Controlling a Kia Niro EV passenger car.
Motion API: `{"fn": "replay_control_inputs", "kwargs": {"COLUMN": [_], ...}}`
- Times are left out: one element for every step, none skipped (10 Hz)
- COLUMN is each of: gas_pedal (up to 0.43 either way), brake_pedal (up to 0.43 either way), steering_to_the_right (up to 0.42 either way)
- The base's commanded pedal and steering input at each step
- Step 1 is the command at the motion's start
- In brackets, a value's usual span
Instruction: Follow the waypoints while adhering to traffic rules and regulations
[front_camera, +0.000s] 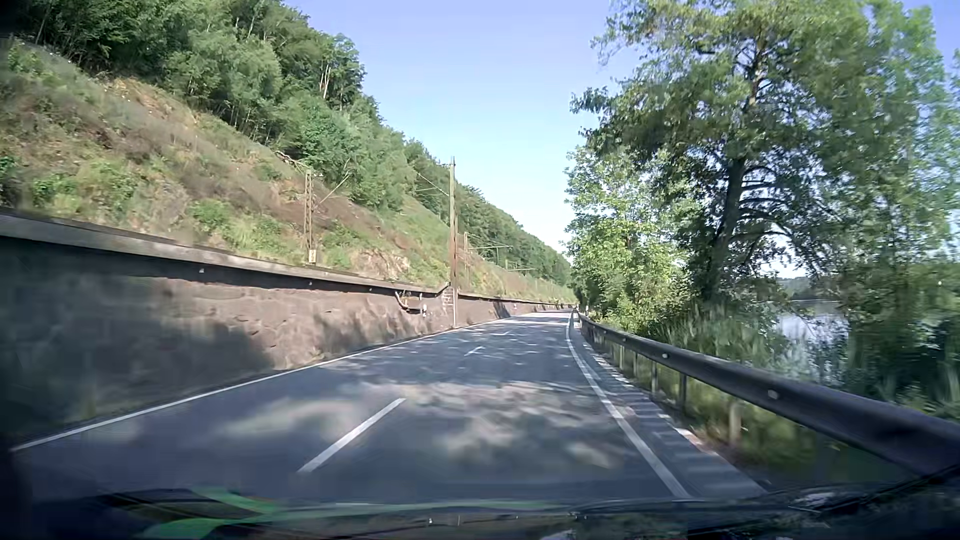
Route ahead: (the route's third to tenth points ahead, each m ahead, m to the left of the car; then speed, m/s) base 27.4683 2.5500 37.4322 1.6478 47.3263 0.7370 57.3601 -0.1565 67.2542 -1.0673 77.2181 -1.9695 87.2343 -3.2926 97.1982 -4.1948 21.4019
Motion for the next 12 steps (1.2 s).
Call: {"fn": "replay_control_inputs", "kwargs": {"gas_pedal": [0.248,0.248,0.248,0.248,0.248,0.248,0.248,0.248,0.248,0.248,0.248,0.240], "brake_pedal": [0.000,0.000,0.000,0.000,0.000,0.000,0.000,0.000,0.000,0.000,0.000,0.000], "steering_to_the_right": [0.016,0.016,0.016,0.015,0.015,0.014,0.013,0.011,0.011,0.011,0.010,0.010]}}
